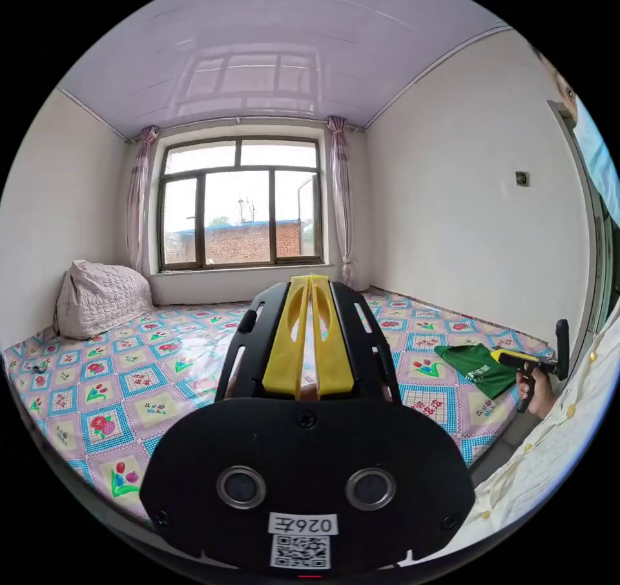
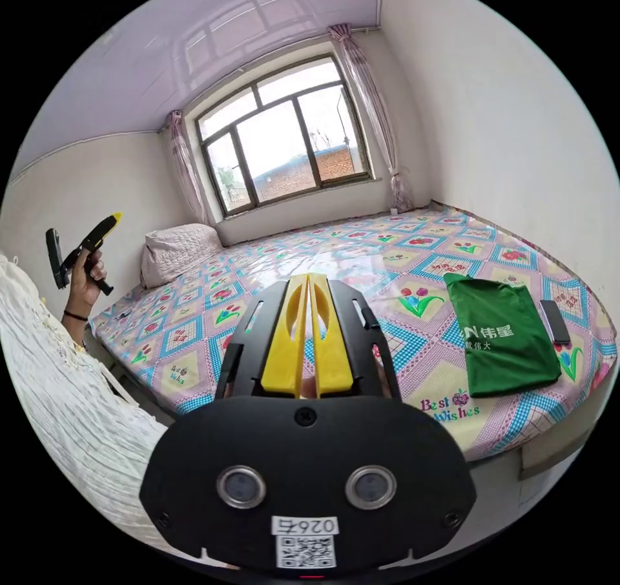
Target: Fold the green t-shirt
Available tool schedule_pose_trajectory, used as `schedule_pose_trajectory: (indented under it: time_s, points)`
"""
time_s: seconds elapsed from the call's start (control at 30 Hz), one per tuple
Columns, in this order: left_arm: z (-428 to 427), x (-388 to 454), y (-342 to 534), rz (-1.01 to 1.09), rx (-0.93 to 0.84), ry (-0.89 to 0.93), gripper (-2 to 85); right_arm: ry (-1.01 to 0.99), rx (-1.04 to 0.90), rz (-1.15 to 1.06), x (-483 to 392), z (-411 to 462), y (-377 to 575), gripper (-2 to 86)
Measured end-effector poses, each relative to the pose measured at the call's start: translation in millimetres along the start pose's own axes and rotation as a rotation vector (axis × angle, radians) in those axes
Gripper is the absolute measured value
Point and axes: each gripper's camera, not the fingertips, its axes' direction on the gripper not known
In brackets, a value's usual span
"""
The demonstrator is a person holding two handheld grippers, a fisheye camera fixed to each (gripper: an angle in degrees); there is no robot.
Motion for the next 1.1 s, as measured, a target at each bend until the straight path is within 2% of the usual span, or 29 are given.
schedule_pose_trajectory:
  time_s: [0.13, 0.23, 0.27, 0.33, 0.4, 0.47, 0.53, 0.63, 0.73, 0.87, 1.03, 1.1]
  points:
    - [-35.3, 11.6, -8.5, 0.116, 0.092, -0.066, 5.5, 0.058, 0.153, -0.056, -28.3, -32.9, 7.0, -0.9]
    - [-52.9, 13.8, -18.7, 0.132, 0.115, -0.045, 9.1, 0.051, 0.242, -0.069, -36.1, -55.9, 9.5, -0.9]
    - [-56.3, 12.5, -20.9, 0.124, 0.116, -0.033, 8.9, 0.044, 0.249, -0.067, -36.5, -59.8, 9.2, -0.9]
    - [-72.3, 7.7, -29.1, 0.1, 0.128, -0.007, 0.7, 0.016, 0.277, -0.045, -36.6, -74.4, 7.7, -0.9]
    - [-87.4, 5.9, -34.0, 0.104, 0.165, -0.023, -0.4, -0.008, 0.313, -0.025, -36.5, -86.3, 8.1, -0.9]
    - [-102.7, 3.8, -38.4, 0.122, 0.206, -0.029, -0.7, -0.023, 0.334, -0.019, -38.3, -96.1, 8.1, -1.0]
    - [-122.6, -4.5, -43.6, 0.113, 0.263, 0.046, -0.9, -0.032, 0.288, -0.039, -44.5, -101.9, 4.1, -1.0]
    - [-141.4, -18.7, -52.8, 0.08, 0.256, 0.114, -1.0, 0.03, 0.26, -0.08, -58.1, -105.5, 3.6, -1.0]
    - [-158.5, -25.0, -58.1, 0.076, 0.277, 0.08, -1.0, 0.071, 0.276, -0.098, -68.4, -111.2, 6.6, -1.0]
    - [-180.1, -29.1, -60.7, 0.066, 0.333, 0.066, -0.9, 0.046, 0.296, -0.079, -72.6, -118.1, 8.3, -1.0]
    - [-208.3, -45.6, -66.9, 0.014, 0.434, 0.22, -0.1, -0.012, 0.375, -0.094, -79.4, -133.7, 11.9, -1.0]
    - [-215.1, -48.9, -68.8, 0.015, 0.444, 0.222, -0.4, -0.02, 0.384, -0.098, -80.4, -138.1, 11.0, -1.0]
